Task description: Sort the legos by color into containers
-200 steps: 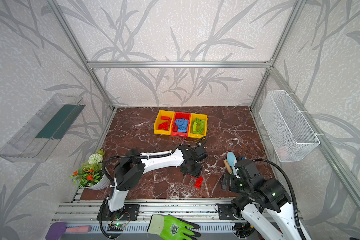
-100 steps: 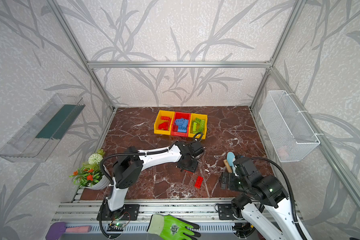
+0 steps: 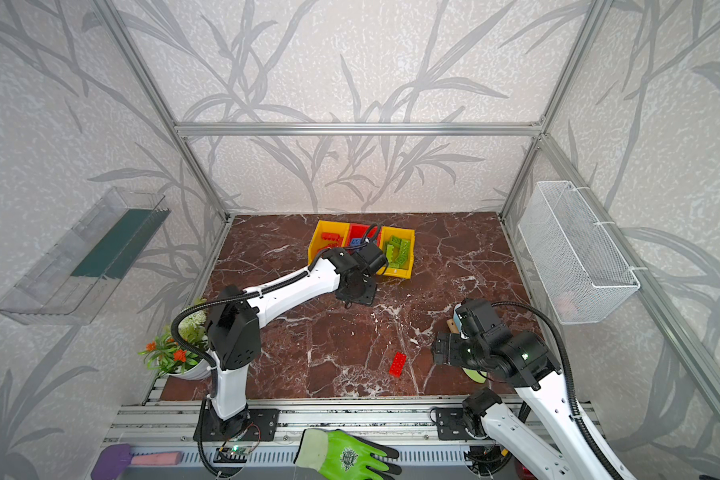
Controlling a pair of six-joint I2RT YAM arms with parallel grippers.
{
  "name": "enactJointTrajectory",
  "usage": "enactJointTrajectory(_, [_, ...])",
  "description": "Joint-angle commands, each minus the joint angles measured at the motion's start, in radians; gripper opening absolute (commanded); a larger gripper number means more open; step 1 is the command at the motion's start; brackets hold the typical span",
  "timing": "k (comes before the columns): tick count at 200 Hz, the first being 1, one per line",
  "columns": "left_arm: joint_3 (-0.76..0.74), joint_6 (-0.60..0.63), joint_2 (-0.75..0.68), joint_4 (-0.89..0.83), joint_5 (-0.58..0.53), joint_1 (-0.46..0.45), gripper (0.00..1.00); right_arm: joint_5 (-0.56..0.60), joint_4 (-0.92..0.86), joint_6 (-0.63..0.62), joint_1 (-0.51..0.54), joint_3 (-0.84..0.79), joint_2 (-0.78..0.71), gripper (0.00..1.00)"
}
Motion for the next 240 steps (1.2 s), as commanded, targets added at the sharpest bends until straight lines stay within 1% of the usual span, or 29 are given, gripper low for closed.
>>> enactJointTrajectory(1, [0.100,0.069,0.001,-0.082,-0.072,0.070,0.62,0.004,0.063,-0.022,-0.002,0.045,0.061,0.99])
enactJointTrajectory(37, [0.301,0.128,0.110,-0.112,-0.052,0.187,0.63,0.006,0.119,-0.030,-0.002,0.091,0.171,0.99])
enactJointTrajectory(58, [0.476,0.153,0.215,-0.152,-0.022,0.247,0.63,0.012,0.139,-0.033,-0.003,0.125,0.232,0.99])
enactJointTrajectory(89, [0.774,0.170,0.392,-0.221,0.020,0.320,0.63,0.035,0.161,-0.030,-0.008,0.172,0.303,0.99])
enactJointTrajectory(102, [0.849,0.172,0.441,-0.222,0.029,0.347,0.63,0.035,0.171,-0.028,-0.008,0.190,0.332,0.99])
enactJointTrajectory(123, [0.861,0.184,0.470,-0.164,0.048,0.385,0.64,0.039,0.180,-0.028,-0.010,0.215,0.379,0.99])
enactJointTrajectory(151, [0.862,0.169,0.502,-0.126,0.100,0.433,0.64,0.048,0.194,-0.028,-0.010,0.249,0.432,0.99])
enactJointTrajectory(201, [0.866,0.173,0.544,-0.075,0.147,0.455,0.65,0.055,0.214,-0.017,-0.011,0.313,0.525,0.99])
enactJointTrajectory(213, [0.872,0.174,0.555,-0.068,0.147,0.457,0.69,0.055,0.216,-0.015,-0.011,0.329,0.545,0.99])
enactJointTrajectory(226, [0.890,0.175,0.569,-0.067,0.157,0.462,0.82,0.058,0.217,-0.013,-0.011,0.346,0.562,0.99])
enactJointTrajectory(240, [0.910,0.175,0.580,-0.068,0.165,0.467,0.94,0.058,0.217,-0.009,-0.011,0.361,0.578,0.99])
